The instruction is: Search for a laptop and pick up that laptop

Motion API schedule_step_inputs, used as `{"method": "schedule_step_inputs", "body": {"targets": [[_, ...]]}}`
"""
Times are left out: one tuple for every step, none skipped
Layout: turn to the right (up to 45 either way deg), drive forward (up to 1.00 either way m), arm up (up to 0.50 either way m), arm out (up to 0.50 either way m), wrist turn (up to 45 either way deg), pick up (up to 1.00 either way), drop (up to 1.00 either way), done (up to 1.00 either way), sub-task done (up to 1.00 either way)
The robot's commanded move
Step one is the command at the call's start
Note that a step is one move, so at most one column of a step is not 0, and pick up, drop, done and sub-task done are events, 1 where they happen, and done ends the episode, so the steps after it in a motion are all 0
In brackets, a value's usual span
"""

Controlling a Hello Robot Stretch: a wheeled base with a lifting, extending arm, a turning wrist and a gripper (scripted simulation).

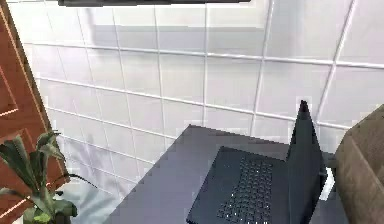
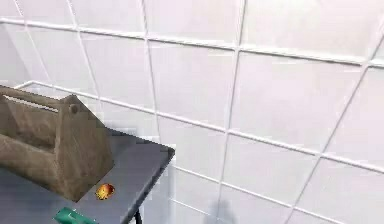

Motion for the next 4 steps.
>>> {"method": "schedule_step_inputs", "body": {"targets": [[-45.0, 0.00, 0.00, 0.00, 0.0, 0.00, 0.00, 0.00, 0.00], [-24.0, 0.00, 0.00, 0.00, 0.0, 0.00, 0.00, 0.00, 0.00], [0.0, 0.00, 0.50, 0.00, 0.0, 0.00, 0.00, 0.00, 0.00], [0.0, 0.00, 0.38, 0.00, 0.0, 0.00, 0.00, 0.00, 0.00]]}}
